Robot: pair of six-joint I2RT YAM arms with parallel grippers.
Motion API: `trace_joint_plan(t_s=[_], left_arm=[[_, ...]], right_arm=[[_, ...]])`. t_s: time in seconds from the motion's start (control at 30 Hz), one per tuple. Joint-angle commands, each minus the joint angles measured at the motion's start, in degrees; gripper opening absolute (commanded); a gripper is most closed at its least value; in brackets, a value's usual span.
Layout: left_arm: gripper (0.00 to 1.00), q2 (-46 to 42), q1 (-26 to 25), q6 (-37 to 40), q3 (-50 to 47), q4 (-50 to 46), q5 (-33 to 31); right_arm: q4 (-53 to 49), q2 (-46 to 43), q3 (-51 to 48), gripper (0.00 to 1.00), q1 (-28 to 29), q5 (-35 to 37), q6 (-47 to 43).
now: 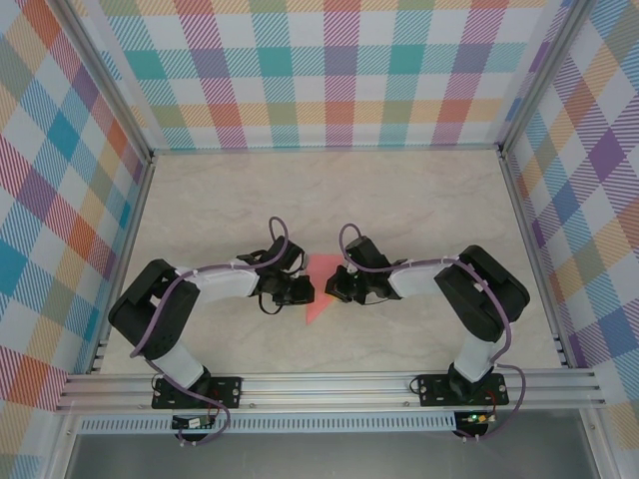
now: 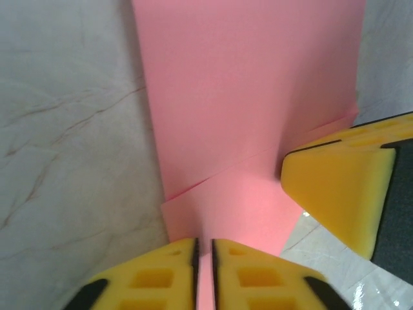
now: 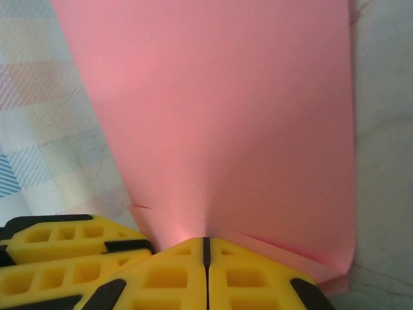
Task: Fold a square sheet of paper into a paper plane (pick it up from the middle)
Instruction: Third fold the triangle at the center of the table.
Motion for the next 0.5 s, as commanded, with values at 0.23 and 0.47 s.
trace_joint_plan(t_s=[0.23, 0.47], left_arm=[[0.12, -9.08, -0.39, -8.08, -2.14, 3.87, 9.46], [0.05, -2.14, -0.65, -11.52, -2.40, 9.22, 16.59]], right_arm=[[-3.27, 0.86, -0.89, 0.06, 0.19, 3.01, -0.20], [-3.58, 0.85, -0.82, 0.06, 0.19, 3.10, -0.12]])
